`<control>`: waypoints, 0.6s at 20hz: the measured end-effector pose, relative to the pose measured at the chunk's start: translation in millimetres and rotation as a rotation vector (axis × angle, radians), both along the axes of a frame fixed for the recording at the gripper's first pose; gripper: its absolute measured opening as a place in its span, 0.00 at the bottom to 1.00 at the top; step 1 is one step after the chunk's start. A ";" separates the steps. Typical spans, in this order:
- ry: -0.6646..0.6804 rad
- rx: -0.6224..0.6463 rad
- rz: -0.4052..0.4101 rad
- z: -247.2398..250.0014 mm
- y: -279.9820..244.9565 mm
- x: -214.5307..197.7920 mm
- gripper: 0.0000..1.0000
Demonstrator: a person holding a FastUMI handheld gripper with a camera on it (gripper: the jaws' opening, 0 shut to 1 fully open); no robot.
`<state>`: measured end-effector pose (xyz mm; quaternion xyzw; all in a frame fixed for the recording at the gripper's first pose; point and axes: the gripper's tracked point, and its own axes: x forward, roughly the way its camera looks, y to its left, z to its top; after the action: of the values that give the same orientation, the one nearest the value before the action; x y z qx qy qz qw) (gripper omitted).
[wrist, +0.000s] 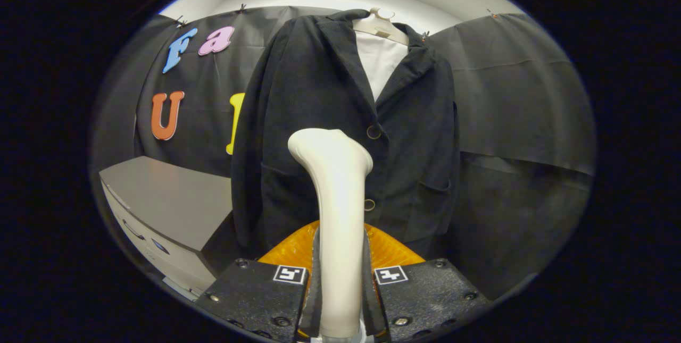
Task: Iron the clothes twice with a garment steamer, once on the left side and once on the right side.
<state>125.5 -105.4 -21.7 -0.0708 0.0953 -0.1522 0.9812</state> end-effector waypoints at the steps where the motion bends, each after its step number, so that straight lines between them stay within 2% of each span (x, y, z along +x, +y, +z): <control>1: 0.010 0.001 0.002 -6.0 -0.1 -1.0 0.34; 12: 0.142 0.019 -0.005 -72.0 3.0 -13.8 0.34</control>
<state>111.7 -102.4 -93.7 -0.0716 0.1662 -0.1485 0.9722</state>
